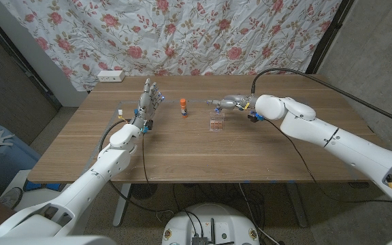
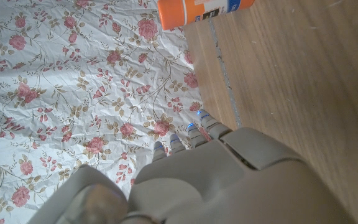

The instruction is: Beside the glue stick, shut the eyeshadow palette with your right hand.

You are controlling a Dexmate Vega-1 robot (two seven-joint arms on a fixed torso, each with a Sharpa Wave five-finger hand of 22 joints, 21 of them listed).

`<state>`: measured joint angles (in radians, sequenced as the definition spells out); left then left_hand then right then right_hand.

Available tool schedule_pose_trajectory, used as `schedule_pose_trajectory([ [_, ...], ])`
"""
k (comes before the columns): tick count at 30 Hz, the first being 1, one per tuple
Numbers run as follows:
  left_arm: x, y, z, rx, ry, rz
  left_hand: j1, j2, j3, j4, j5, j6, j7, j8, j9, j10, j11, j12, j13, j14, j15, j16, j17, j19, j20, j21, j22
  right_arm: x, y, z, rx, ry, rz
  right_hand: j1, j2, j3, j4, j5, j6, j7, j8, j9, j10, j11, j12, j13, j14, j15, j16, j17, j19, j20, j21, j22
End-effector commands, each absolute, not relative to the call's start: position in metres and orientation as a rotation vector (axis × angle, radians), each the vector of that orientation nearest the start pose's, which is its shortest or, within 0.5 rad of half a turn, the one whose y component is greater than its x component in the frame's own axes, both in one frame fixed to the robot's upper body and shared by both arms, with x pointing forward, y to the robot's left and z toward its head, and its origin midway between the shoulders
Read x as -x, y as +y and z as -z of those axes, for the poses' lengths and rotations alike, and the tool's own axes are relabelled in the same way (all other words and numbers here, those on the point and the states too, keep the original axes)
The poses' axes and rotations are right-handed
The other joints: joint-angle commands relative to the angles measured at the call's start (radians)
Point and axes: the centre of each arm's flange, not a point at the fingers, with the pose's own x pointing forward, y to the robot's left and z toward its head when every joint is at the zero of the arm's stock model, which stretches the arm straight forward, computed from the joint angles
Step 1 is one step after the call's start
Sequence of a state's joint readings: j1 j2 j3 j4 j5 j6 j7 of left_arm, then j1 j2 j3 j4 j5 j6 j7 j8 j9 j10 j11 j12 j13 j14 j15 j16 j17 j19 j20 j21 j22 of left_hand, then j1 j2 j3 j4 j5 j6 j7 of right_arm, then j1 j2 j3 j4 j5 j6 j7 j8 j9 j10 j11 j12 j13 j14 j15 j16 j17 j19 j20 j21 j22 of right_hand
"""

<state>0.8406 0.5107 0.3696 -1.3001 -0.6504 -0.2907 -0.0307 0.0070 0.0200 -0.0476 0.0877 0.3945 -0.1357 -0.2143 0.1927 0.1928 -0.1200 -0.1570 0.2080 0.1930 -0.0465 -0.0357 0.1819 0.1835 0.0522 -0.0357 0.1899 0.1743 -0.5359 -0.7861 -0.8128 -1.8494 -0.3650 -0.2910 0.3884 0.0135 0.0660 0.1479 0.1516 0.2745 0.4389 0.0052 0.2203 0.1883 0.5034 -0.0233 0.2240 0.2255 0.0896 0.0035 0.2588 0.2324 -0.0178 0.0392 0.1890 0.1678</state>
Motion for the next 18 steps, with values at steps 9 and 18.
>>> schedule_pose_trajectory([
  [9,-0.653,0.290,0.028,0.041,-0.593,0.206,0.009,-0.003,0.003,0.002,0.003,-0.001,-0.005,0.006,0.003,0.000,-0.009,0.005,0.003,-0.009,-0.071,0.008,0.003,0.008,-0.009,0.007,0.004,-0.585,-0.139,-0.017,1.476,-0.484,-0.377,0.007,0.041,-0.001,0.000,0.008,-0.009,-0.004,-0.006,0.003,-0.015,-0.001,-0.011,0.003,0.007,-0.010,-0.003,-0.003,0.005,-0.002,0.005,0.001],
  [18,-0.653,0.290,0.028,0.041,-0.593,0.206,0.009,-0.003,0.003,0.002,0.003,-0.002,-0.005,0.005,0.003,-0.001,-0.009,0.005,0.003,-0.008,-0.072,0.008,0.003,0.007,-0.008,0.006,0.004,-0.580,-0.140,-0.007,1.478,-0.501,-0.375,0.009,0.042,0.000,-0.001,0.009,-0.013,-0.006,-0.008,0.003,-0.025,-0.003,-0.016,0.003,0.007,-0.012,-0.004,-0.004,0.008,-0.001,0.005,0.001],
])
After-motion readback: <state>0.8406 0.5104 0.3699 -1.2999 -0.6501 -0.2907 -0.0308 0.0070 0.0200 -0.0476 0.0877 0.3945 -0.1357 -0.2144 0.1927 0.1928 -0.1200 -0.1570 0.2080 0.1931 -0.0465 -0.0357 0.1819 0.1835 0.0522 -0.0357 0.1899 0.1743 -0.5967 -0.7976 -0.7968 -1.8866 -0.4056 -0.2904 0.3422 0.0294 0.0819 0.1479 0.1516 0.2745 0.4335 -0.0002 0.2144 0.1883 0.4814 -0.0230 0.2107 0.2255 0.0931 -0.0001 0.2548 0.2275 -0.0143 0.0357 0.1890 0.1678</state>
